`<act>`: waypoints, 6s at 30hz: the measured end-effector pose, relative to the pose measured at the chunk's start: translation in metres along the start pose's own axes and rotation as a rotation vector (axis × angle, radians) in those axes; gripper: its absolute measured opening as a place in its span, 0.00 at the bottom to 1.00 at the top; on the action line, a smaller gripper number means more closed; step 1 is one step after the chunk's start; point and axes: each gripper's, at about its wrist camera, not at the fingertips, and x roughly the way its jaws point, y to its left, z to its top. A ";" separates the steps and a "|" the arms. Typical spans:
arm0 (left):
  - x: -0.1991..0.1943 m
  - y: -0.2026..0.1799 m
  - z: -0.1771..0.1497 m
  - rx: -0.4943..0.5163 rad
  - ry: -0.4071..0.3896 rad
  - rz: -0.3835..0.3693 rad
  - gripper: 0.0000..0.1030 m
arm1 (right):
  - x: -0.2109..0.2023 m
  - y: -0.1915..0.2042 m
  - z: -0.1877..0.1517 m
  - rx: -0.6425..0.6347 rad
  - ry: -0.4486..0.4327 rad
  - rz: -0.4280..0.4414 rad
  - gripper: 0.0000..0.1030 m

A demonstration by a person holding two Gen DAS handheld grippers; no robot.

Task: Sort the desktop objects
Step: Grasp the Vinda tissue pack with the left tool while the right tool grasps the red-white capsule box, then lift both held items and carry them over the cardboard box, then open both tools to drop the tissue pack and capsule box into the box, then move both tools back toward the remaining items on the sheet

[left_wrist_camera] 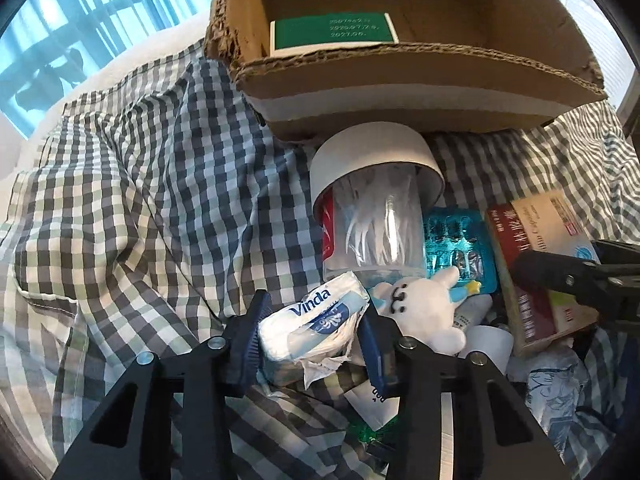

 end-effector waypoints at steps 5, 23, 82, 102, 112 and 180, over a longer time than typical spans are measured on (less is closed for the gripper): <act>-0.008 -0.002 -0.004 0.017 -0.032 -0.004 0.39 | -0.019 0.011 -0.007 -0.042 -0.080 -0.032 0.37; -0.057 -0.008 -0.022 0.045 -0.181 -0.050 0.38 | -0.073 0.047 -0.030 -0.178 -0.279 -0.100 0.36; -0.277 0.008 0.095 -0.026 -0.929 -0.096 0.39 | -0.262 0.154 0.065 -0.425 -0.969 -0.186 0.36; -0.179 0.019 0.152 -0.052 -0.844 -0.121 0.39 | -0.156 0.088 0.142 -0.382 -0.759 -0.256 0.29; -0.116 0.009 0.175 -0.052 -0.706 -0.149 0.39 | -0.085 0.044 0.175 -0.302 -0.534 -0.275 0.28; -0.261 0.020 0.052 -0.254 -0.837 0.051 1.00 | -0.214 0.080 0.010 -0.298 -0.711 -0.249 1.00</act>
